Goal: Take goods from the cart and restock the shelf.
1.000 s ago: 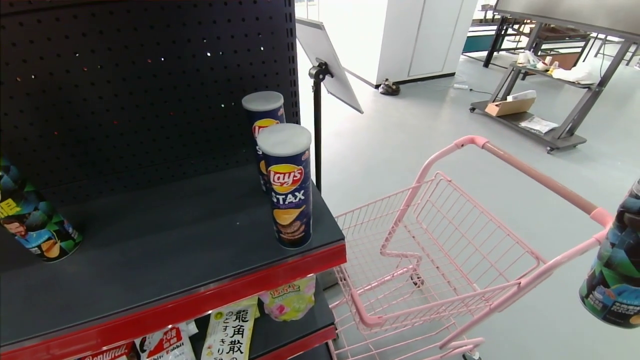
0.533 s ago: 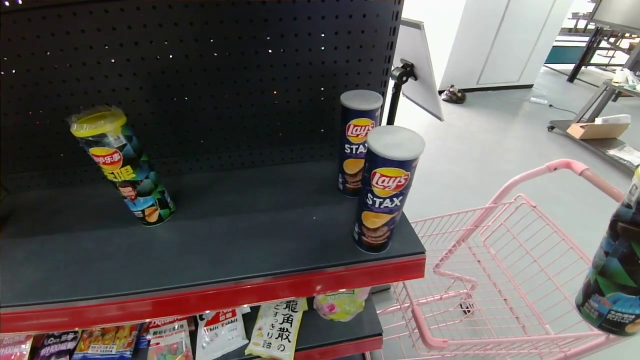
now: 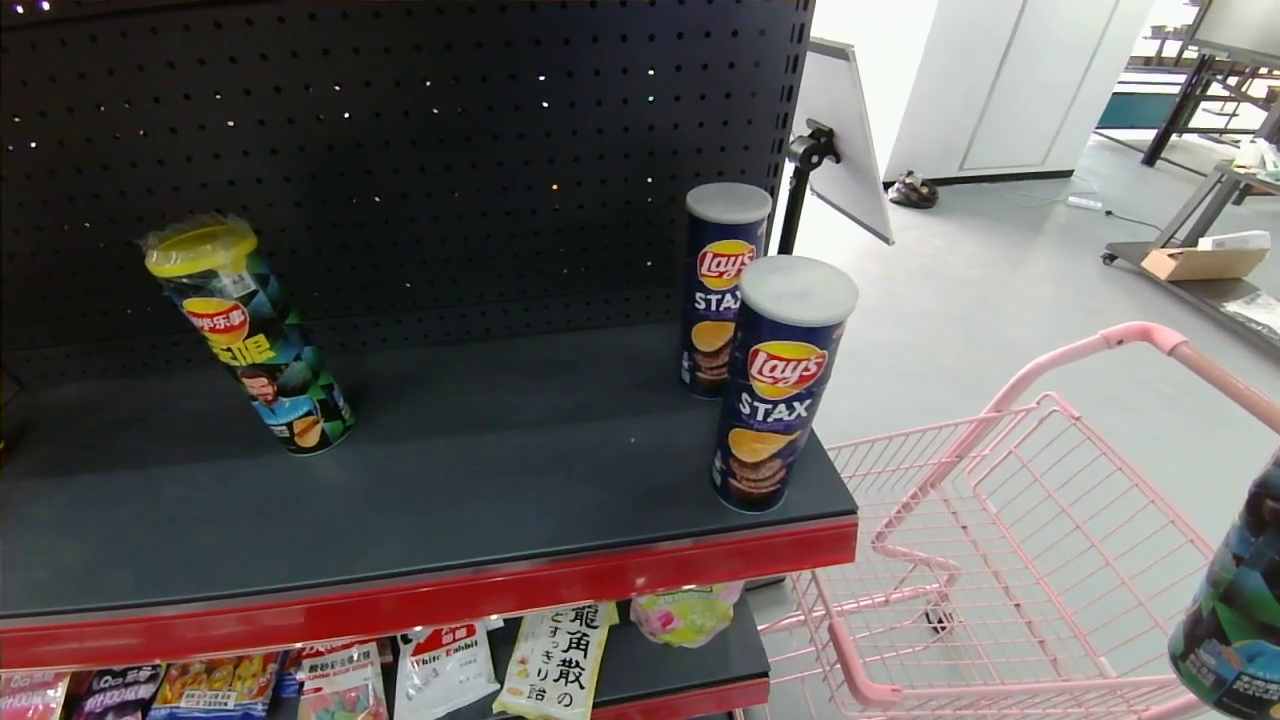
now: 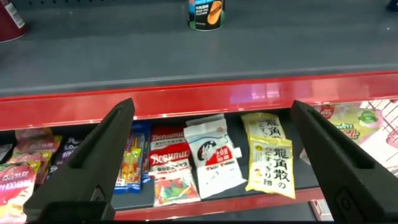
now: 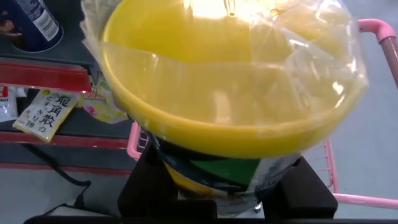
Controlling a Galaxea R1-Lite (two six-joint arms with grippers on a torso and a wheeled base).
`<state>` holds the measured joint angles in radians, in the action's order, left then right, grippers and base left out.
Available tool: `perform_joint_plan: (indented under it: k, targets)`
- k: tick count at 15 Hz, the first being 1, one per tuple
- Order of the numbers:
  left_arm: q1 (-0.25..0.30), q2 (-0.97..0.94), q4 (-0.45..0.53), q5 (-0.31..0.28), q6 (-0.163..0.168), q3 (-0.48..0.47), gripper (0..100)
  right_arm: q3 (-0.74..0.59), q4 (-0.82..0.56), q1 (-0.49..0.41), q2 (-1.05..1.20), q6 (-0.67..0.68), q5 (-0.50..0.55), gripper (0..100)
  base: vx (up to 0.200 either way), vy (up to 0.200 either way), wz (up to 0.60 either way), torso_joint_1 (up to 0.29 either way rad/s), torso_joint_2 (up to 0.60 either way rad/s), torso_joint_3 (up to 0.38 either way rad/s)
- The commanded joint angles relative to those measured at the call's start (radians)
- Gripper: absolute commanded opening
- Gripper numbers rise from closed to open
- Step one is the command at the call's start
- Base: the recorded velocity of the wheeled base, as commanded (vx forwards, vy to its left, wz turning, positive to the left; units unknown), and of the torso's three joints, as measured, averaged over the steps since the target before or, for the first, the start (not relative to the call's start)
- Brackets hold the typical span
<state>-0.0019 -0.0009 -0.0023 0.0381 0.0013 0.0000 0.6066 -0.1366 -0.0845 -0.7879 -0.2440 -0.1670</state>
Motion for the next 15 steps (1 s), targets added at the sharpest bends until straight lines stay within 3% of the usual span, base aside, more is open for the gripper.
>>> perform_joint_plan:
  k: [1, 6, 15]
  targets:
    - [0.000, 0.001, -0.001, 0.000, 0.000, 0.000, 100, -0.007, 0.000, -0.001, 0.015, -0.003, 0.003, 0, 0.000, 0.000, 0.00, 0.000, 0.00, 0.000]
    - [0.000, 0.001, -0.001, 0.000, 0.000, 0.000, 100, -0.011, 0.000, 0.003, 0.016, -0.003, 0.024, 0, 0.000, 0.000, 0.60, 0.006, 0.00, 0.003]
    - [0.000, 0.001, -0.001, 0.000, 0.002, 0.000, 100, -0.013, 0.002, -0.005, 0.039, 0.055, 0.029, 0, 0.000, 0.000, 0.00, 0.000, 0.00, 0.000]
